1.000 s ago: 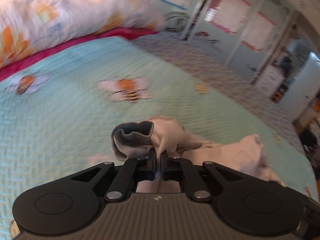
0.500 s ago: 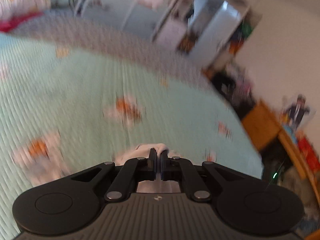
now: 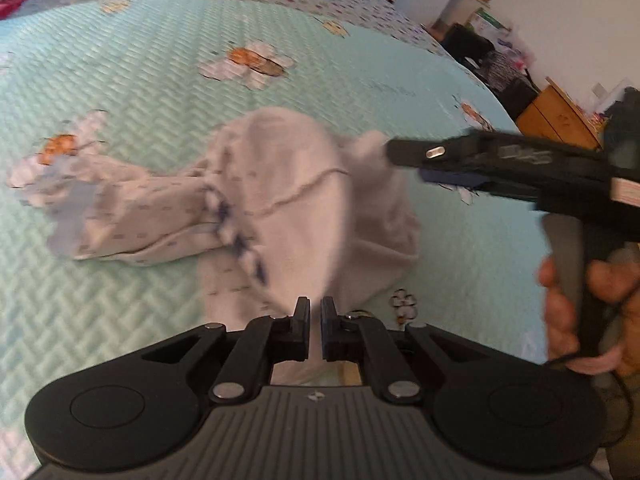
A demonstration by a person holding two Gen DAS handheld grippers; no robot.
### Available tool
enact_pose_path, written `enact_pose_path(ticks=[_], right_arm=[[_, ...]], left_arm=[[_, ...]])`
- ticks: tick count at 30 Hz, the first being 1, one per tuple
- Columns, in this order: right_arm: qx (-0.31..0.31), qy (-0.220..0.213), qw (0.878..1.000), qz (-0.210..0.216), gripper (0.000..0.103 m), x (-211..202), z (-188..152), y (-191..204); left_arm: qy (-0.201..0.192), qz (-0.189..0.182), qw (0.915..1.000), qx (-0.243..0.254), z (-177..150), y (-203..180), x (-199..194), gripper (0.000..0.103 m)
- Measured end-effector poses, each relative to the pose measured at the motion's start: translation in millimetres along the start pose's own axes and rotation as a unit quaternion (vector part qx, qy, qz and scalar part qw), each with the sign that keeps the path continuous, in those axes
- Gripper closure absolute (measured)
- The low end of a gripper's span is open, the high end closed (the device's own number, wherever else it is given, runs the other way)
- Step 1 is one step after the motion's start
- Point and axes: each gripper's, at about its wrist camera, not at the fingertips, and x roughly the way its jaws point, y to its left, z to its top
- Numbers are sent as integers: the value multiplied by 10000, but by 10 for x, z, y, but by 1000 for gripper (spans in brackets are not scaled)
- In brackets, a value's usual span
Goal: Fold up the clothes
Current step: 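Lift and pull the romper apart with both grippers to unroll it, then open both grippers and release the partly spread romper onto the quilt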
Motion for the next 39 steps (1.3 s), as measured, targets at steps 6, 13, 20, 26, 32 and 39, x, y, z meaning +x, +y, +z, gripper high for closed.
enact_pose_path(ticks=[6,13,20,26,32,39], right_arm=[[-355,442,9979,-324,42,608,-120,303],[-553,239,9981,-145,98,669,-219,302],[50,-1225,9917,-380,99,-106,257,-220],[548,-1228,9773,-1637,91,-291,635,-976],[1179,-97,9828,-1417,78,-75,238,-1373],[39,-180,9846,-1738,35,-463,-64,-578]], left_arm=[[-374,666,9969,-164,32,206,-279,70],[-254,828,9925,-866,142,478,-181,70],[-186,805,9950,-567,214,250,-35,70],[-176,782,9961,-378,334,63,120,69],[19,783,9966,-254,368,-100,301,69],[2,1550,9878,170,484,-482,254,55]])
